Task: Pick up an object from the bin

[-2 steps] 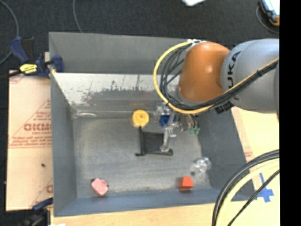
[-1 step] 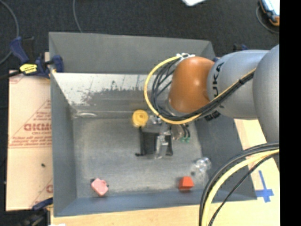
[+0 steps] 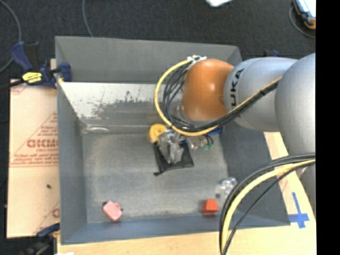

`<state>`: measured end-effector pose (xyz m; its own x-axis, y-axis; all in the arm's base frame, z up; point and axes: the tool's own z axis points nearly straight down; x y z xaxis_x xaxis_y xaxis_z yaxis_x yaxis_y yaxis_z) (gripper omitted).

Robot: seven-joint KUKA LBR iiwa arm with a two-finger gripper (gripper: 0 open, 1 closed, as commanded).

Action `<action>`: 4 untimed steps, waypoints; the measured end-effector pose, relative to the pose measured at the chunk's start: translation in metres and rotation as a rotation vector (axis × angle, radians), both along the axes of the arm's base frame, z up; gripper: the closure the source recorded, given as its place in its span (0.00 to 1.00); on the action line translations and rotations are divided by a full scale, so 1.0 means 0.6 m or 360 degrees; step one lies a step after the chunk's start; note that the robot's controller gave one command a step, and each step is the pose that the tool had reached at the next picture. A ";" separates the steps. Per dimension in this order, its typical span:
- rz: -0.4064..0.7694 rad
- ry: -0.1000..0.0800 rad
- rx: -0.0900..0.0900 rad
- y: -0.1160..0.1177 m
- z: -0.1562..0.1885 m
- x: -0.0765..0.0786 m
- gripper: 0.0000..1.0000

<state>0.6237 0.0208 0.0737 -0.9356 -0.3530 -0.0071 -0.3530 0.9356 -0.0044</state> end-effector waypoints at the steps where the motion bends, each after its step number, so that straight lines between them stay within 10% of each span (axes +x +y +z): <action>1: -0.0002 0.0000 0.0001 0.000 0.000 0.000 1.00; 3: 0.0034 -0.0005 0.0002 -0.005 0.038 0.022 1.00; 4: 0.0230 -0.0010 -0.0004 -0.127 0.010 -0.037 0.00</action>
Offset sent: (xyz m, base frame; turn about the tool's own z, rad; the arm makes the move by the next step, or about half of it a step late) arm 0.0190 -0.0044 0.0020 -0.0328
